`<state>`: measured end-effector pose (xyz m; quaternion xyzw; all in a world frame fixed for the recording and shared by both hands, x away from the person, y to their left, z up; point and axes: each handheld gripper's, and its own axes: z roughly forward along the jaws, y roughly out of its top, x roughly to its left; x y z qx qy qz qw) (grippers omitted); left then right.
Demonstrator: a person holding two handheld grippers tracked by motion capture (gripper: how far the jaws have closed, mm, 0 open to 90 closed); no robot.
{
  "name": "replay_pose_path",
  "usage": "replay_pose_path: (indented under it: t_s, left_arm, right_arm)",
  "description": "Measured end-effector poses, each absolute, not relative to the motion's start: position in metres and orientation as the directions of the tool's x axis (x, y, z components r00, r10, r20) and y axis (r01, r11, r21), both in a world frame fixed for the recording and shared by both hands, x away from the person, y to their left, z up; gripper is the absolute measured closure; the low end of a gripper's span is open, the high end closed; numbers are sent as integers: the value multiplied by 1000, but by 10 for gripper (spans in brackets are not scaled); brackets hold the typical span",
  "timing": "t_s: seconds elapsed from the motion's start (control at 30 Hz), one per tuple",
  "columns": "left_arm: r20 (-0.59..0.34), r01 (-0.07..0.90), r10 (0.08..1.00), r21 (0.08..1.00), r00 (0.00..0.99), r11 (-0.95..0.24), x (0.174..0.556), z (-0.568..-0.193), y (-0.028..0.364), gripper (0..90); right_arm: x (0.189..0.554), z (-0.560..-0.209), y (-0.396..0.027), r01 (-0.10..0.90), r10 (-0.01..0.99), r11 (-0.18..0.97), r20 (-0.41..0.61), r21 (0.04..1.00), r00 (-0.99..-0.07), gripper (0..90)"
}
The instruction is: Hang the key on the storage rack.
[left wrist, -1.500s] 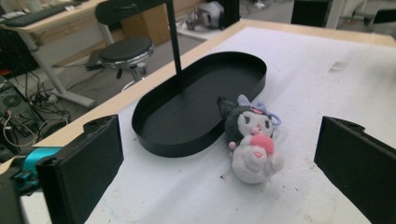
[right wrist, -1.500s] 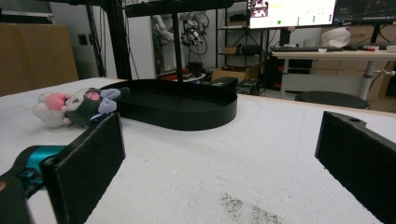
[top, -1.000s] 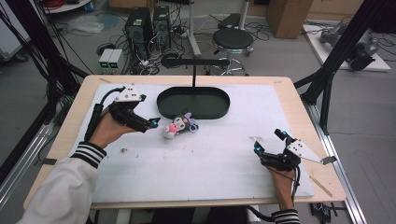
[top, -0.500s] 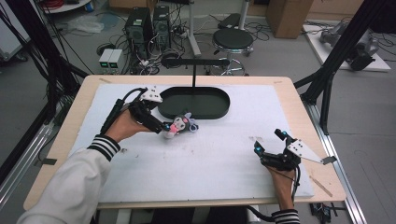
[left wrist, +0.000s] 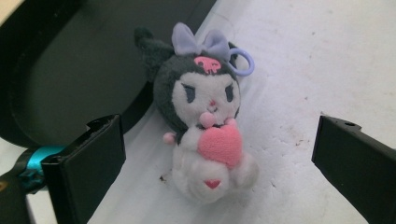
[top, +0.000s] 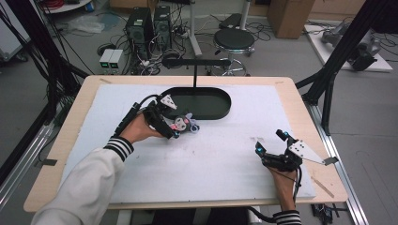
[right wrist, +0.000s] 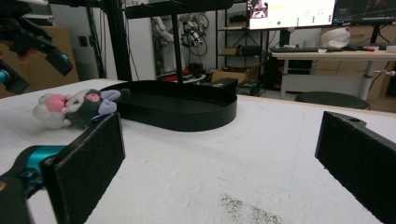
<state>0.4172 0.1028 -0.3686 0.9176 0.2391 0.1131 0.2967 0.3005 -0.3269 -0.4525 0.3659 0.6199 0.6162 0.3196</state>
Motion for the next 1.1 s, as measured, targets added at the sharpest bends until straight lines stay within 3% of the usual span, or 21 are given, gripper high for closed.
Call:
replay_pose_path:
  t_s: [0.13,0.2,0.73,0.9,1.1]
  left_arm:
    - [53,397,519,580,853,-711,419,-374,99,32]
    - [39,414,525,567,850,-712,422,-378,98,106]
    - [25,475,549,469,835,-744,431,-393,98,189]
    - [24,479,544,442,839,-758,432,-396,97,248]
    - [26,487,546,418,837,-767,431,-399,94,380]
  right_arm:
    - [301,-452,-327,60,848,-28,55,998,-527,5]
    - [301,-452,-327,61,848,-28,56,998,-527,5]
    - [301,-452,-327,62,847,-27,56,998,-528,5]
    - [301,-453,-327,59,847,-26,53,998,-529,5]
    - [301,-452,-327,62,847,-26,55,998,-528,5]
